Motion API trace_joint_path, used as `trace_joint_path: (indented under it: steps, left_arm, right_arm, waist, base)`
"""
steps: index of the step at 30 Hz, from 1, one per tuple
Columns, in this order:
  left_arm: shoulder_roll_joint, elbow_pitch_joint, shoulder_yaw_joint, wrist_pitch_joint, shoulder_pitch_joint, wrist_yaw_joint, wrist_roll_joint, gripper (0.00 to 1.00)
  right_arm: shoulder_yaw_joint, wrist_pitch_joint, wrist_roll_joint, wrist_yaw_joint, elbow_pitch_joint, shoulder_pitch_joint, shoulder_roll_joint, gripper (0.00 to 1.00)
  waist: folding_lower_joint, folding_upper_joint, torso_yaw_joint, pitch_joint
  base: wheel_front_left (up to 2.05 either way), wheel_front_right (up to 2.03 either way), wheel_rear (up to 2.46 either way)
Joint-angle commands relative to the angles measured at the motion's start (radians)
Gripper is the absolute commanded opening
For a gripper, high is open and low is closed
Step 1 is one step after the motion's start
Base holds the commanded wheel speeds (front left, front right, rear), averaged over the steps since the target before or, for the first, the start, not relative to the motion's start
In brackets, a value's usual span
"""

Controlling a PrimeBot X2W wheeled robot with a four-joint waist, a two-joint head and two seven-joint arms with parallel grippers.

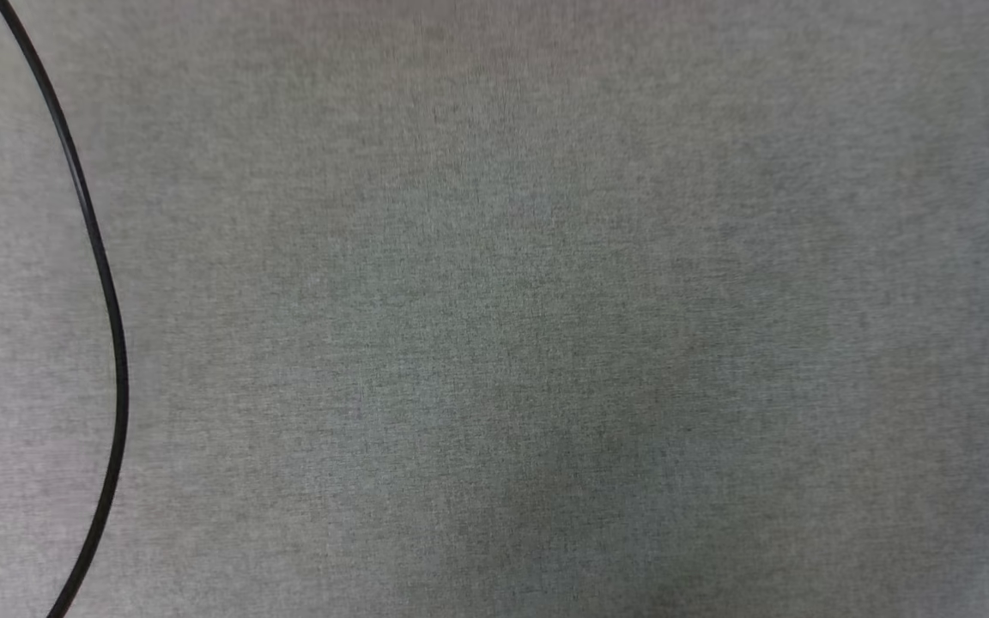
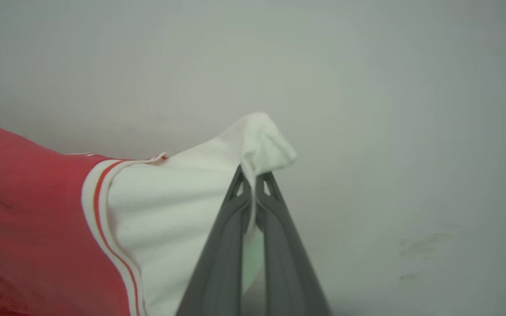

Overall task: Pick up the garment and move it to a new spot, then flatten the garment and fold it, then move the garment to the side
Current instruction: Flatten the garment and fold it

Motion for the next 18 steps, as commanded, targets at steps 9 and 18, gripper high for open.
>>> trace_joint_path:
  steps: [9, 18]
  left_arm:
    - [-0.025, 0.149, 0.015, -0.029, 0.109, -0.076, -0.078, 0.00]
    - [-0.049, 0.175, 0.008, -0.097, 0.442, -0.113, -0.179, 0.00]
  right_arm:
    - [0.100, -0.062, 0.116, -0.001, 0.094, 0.062, 0.017, 0.00]
    - [0.211, -0.130, 0.281, -0.001, 0.031, 0.401, -0.005, 0.00]
  waist:
    - [-0.0001, 0.0000, 0.009, 0.051]
    - [-0.0001, 0.0000, 0.023, -0.044]
  base:
    - [0.00, 0.00, 0.00]
    - [0.00, 0.00, 0.00]
